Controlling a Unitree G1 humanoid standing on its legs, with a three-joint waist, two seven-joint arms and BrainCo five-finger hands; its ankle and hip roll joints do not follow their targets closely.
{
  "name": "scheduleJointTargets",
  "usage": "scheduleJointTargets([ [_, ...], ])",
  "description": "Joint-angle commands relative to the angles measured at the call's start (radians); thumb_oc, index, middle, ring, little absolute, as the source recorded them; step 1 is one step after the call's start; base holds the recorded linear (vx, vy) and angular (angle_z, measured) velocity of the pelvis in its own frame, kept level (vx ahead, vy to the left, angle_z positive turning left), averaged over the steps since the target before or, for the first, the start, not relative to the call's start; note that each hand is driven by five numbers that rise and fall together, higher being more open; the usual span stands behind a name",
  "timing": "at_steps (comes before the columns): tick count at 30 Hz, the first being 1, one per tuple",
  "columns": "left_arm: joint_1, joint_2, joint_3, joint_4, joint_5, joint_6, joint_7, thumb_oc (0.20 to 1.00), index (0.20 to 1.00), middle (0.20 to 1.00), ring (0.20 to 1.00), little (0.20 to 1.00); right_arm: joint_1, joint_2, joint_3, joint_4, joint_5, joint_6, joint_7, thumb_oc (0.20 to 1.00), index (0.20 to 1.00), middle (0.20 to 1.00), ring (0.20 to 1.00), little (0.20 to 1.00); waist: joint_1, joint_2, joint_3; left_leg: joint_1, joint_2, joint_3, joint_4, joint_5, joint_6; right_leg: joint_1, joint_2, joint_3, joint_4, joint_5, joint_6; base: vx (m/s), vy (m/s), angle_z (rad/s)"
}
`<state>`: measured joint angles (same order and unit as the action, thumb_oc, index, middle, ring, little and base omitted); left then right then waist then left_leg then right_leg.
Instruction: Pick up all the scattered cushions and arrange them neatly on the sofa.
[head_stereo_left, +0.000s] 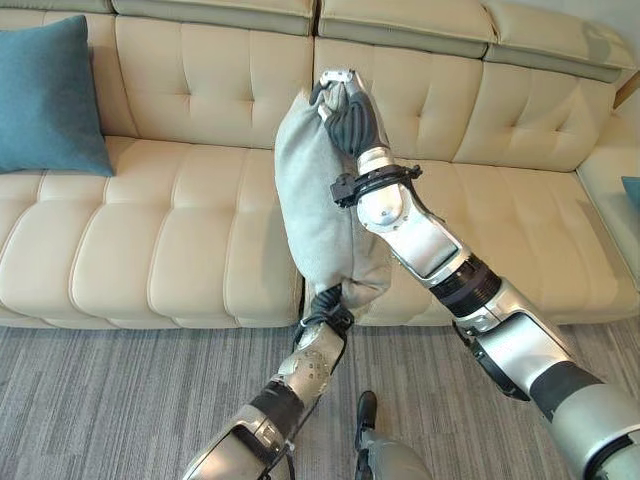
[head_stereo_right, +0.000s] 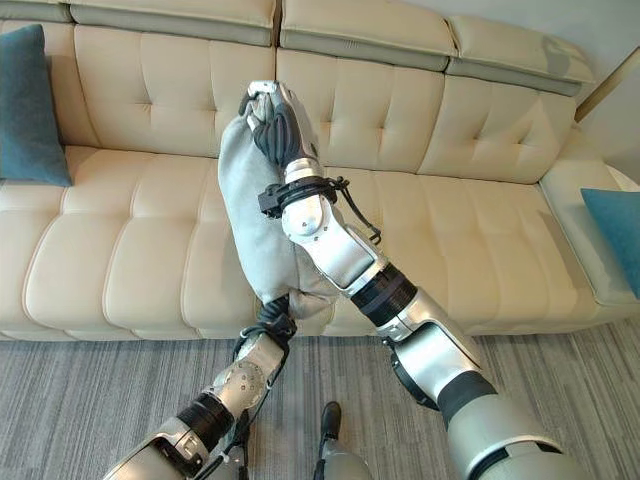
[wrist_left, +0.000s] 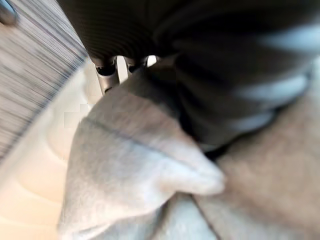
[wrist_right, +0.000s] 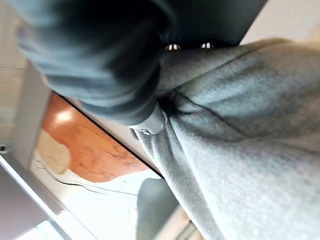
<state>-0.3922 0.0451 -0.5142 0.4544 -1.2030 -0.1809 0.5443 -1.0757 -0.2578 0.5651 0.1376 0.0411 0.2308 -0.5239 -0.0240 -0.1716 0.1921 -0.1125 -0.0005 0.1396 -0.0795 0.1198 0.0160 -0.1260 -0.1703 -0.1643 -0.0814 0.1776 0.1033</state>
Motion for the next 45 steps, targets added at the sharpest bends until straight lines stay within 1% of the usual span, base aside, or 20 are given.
scheduleJointTargets([
  [1, -0.111, -0.032, 0.016, -0.167, 0.006, -0.109, -0.042, 0.200, 0.200, 0.200, 0.200, 0.200, -0.066, -0.047, -0.095, -0.087, -0.023, -0.084, -0.022, 0.200, 0.200, 0.200, 0.200, 0.200, 0.020, 0.018, -0.055, 0.052, -0.009, -0.025, -0.008, -0.131, -0.003, 0.084, -0.067, -0.057, 0.052, -0.135, 0.066, 0.00, 0.000, 0.00],
  [3, -0.036, 0.025, 0.046, -0.296, 0.061, -0.100, -0.047, 0.200, 0.200, 0.200, 0.200, 0.200, 0.025, -0.105, -0.150, -0.169, -0.036, -0.098, 0.002, 0.200, 0.200, 0.200, 0.200, 0.200, 0.024, 0.031, -0.053, 0.052, -0.009, -0.026, -0.008, -0.133, -0.003, 0.087, -0.066, -0.061, 0.049, -0.139, 0.066, 0.00, 0.000, 0.00],
  [4, -0.033, 0.026, 0.044, -0.299, 0.062, -0.099, -0.045, 0.200, 0.200, 0.200, 0.200, 0.200, 0.028, -0.105, -0.151, -0.171, -0.037, -0.097, 0.003, 0.200, 0.200, 0.200, 0.200, 0.200, 0.025, 0.031, -0.054, 0.053, -0.009, -0.026, -0.008, -0.133, -0.003, 0.087, -0.066, -0.061, 0.049, -0.139, 0.066, 0.00, 0.000, 0.00],
  [6, 0.013, 0.076, 0.088, -0.383, 0.132, -0.080, -0.047, 0.200, 0.200, 0.200, 0.200, 0.200, 0.117, -0.126, -0.193, -0.219, -0.034, -0.112, 0.019, 0.200, 0.200, 0.200, 0.200, 0.200, 0.027, 0.038, -0.054, 0.054, -0.010, -0.026, -0.008, -0.135, -0.002, 0.090, -0.065, -0.061, 0.048, -0.142, 0.066, 0.00, 0.000, 0.00],
  [7, 0.069, 0.128, 0.156, -0.458, 0.231, -0.051, -0.055, 0.200, 0.200, 0.200, 0.200, 0.200, 0.230, -0.140, -0.246, -0.268, -0.037, -0.134, 0.047, 0.200, 0.200, 0.200, 0.200, 0.200, 0.028, 0.047, -0.056, 0.058, -0.010, -0.023, -0.008, -0.139, -0.001, 0.096, -0.065, -0.061, 0.046, -0.146, 0.067, 0.00, 0.000, 0.00],
  [8, 0.073, 0.129, 0.155, -0.461, 0.232, -0.049, -0.054, 0.200, 0.200, 0.200, 0.200, 0.200, 0.235, -0.139, -0.247, -0.271, -0.038, -0.133, 0.048, 0.200, 0.200, 0.200, 0.200, 0.200, 0.029, 0.046, -0.057, 0.059, -0.010, -0.023, -0.008, -0.140, -0.001, 0.096, -0.065, -0.061, 0.046, -0.146, 0.067, 0.00, 0.000, 0.00],
  [9, 0.095, 0.162, 0.200, -0.499, 0.297, -0.033, -0.053, 0.200, 0.200, 0.200, 0.200, 0.200, 0.306, -0.140, -0.278, -0.288, -0.037, -0.147, 0.060, 0.200, 0.200, 0.200, 0.200, 0.200, 0.031, 0.050, -0.058, 0.062, -0.010, -0.022, -0.008, -0.142, 0.000, 0.101, -0.065, -0.062, 0.043, -0.148, 0.068, 0.00, 0.000, 0.00],
  [10, 0.125, 0.162, 0.226, -0.525, 0.309, -0.035, -0.053, 0.200, 0.200, 0.200, 0.200, 0.200, 0.356, -0.140, -0.297, -0.308, -0.040, -0.150, 0.074, 0.200, 0.200, 0.200, 0.200, 0.200, 0.032, 0.053, -0.060, 0.063, -0.011, -0.022, -0.008, -0.143, 0.000, 0.104, -0.066, -0.064, 0.041, -0.149, 0.068, 0.03, 0.004, 0.01],
  [11, 0.157, 0.193, 0.294, -0.567, 0.395, -0.015, -0.052, 0.200, 0.200, 0.200, 0.200, 0.200, 0.459, -0.134, -0.338, -0.325, -0.051, -0.169, 0.093, 0.200, 0.200, 0.200, 0.200, 0.200, 0.035, 0.061, -0.063, 0.067, -0.012, -0.020, -0.008, -0.146, 0.001, 0.109, -0.067, -0.068, 0.036, -0.150, 0.069, 0.00, 0.000, 0.00],
  [12, 0.160, 0.193, 0.294, -0.570, 0.397, -0.014, -0.051, 0.200, 0.200, 0.200, 0.200, 0.200, 0.463, -0.133, -0.339, -0.327, -0.052, -0.168, 0.094, 0.200, 0.200, 0.200, 0.200, 0.200, 0.035, 0.061, -0.065, 0.067, -0.012, -0.020, -0.008, -0.146, 0.000, 0.110, -0.067, -0.068, 0.035, -0.150, 0.069, 0.00, 0.000, 0.00],
  [13, 0.185, 0.202, 0.336, -0.608, 0.439, -0.007, -0.056, 0.200, 0.200, 0.200, 0.200, 0.200, 0.549, -0.121, -0.374, -0.344, -0.056, -0.181, 0.113, 0.200, 0.200, 0.200, 0.200, 0.200, 0.036, 0.068, -0.066, 0.067, -0.012, -0.021, -0.008, -0.148, 0.000, 0.112, -0.067, -0.070, 0.030, -0.150, 0.069, 0.00, 0.000, 0.00],
  [15, 0.208, 0.207, 0.363, -0.646, 0.475, -0.001, -0.067, 0.200, 0.200, 0.200, 0.200, 0.200, 0.620, -0.108, -0.406, -0.362, -0.061, -0.191, 0.132, 0.200, 0.200, 0.200, 0.200, 0.200, 0.036, 0.072, -0.067, 0.067, -0.013, -0.022, -0.008, -0.149, 0.001, 0.114, -0.067, -0.070, 0.025, -0.150, 0.070, 0.00, 0.000, 0.00],
  [23, 0.305, 0.221, 0.402, -0.734, 0.564, 0.038, -0.123, 0.200, 0.200, 0.200, 0.200, 0.200, 0.819, -0.061, -0.453, -0.452, -0.051, -0.231, 0.216, 0.200, 0.200, 0.200, 0.200, 0.200, 0.028, 0.081, -0.062, 0.068, -0.014, -0.021, -0.008, -0.148, 0.003, 0.115, -0.065, -0.066, 0.022, -0.151, 0.068, 0.00, 0.000, 0.00],
  [26, 0.376, 0.254, 0.422, -0.773, 0.664, 0.059, -0.153, 0.200, 0.200, 0.200, 0.200, 0.200, 0.910, -0.051, -0.461, -0.485, -0.018, -0.267, 0.246, 0.200, 0.200, 0.200, 0.200, 0.200, 0.027, 0.084, -0.049, 0.062, -0.014, -0.022, -0.008, -0.145, 0.002, 0.108, -0.065, -0.066, 0.024, -0.151, 0.067, -0.01, 0.002, 0.01],
  [29, 0.430, 0.269, 0.425, -0.782, 0.707, 0.065, -0.166, 0.200, 0.200, 0.200, 0.200, 0.200, 0.971, -0.040, -0.457, -0.497, 0.014, -0.291, 0.263, 0.200, 0.200, 0.200, 0.200, 0.200, 0.028, 0.088, -0.036, 0.050, -0.016, -0.024, -0.008, -0.140, 0.002, 0.096, -0.065, -0.067, 0.022, -0.146, 0.067, -0.04, 0.012, -0.01],
  [36, 0.514, 0.276, 0.406, -0.758, 0.717, 0.072, -0.179, 0.200, 0.200, 0.200, 0.200, 0.200, 1.054, -0.047, -0.450, -0.487, 0.029, -0.306, 0.274, 0.200, 0.200, 0.200, 0.200, 0.200, 0.033, 0.087, -0.005, 0.028, -0.033, -0.026, -0.008, -0.136, 0.019, 0.067, -0.074, -0.053, 0.020, -0.121, 0.077, -0.01, 0.057, -0.01],
  [39, 0.537, 0.272, 0.392, -0.712, 0.712, 0.077, -0.176, 0.200, 0.200, 0.200, 0.200, 0.200, 1.093, -0.054, -0.469, -0.474, 0.025, -0.307, 0.270, 0.200, 0.200, 0.200, 0.200, 0.200, 0.032, 0.083, 0.006, 0.024, -0.048, -0.035, -0.002, -0.140, 0.033, 0.051, -0.090, -0.046, 0.061, -0.123, 0.085, 0.03, 0.131, -0.01],
  [41, 0.566, 0.269, 0.380, -0.665, 0.728, 0.090, -0.173, 0.200, 0.200, 0.200, 0.200, 0.200, 1.166, -0.069, -0.521, -0.470, 0.020, -0.310, 0.260, 0.200, 0.200, 0.200, 0.200, 0.200, 0.017, 0.087, 0.044, 0.008, -0.068, -0.068, 0.048, -0.170, 0.059, -0.008, -0.117, -0.015, 0.249, -0.126, 0.082, 0.05, 0.225, 0.07],
  [44, 0.585, 0.271, 0.373, -0.650, 0.751, 0.098, -0.176, 0.200, 0.200, 0.200, 0.200, 0.200, 1.180, -0.077, -0.526, -0.462, 0.022, -0.319, 0.254, 0.200, 0.200, 0.200, 0.200, 0.200, 0.016, 0.096, 0.078, 0.016, -0.081, -0.066, 0.060, -0.190, 0.084, -0.108, -0.137, -0.009, 0.448, -0.087, 0.065, 0.03, 0.152, -0.02],
  [45, 0.555, 0.279, 0.355, -0.633, 0.762, 0.098, -0.168, 0.200, 0.200, 0.200, 0.200, 0.200, 1.169, -0.078, -0.519, -0.436, 0.023, -0.325, 0.241, 0.200, 0.200, 0.200, 0.200, 0.200, 0.004, 0.096, 0.109, 0.016, -0.070, -0.075, 0.070, -0.190, 0.072, -0.194, -0.049, 0.058, 0.554, -0.167, 0.042, 0.04, 0.001, -0.25],
])
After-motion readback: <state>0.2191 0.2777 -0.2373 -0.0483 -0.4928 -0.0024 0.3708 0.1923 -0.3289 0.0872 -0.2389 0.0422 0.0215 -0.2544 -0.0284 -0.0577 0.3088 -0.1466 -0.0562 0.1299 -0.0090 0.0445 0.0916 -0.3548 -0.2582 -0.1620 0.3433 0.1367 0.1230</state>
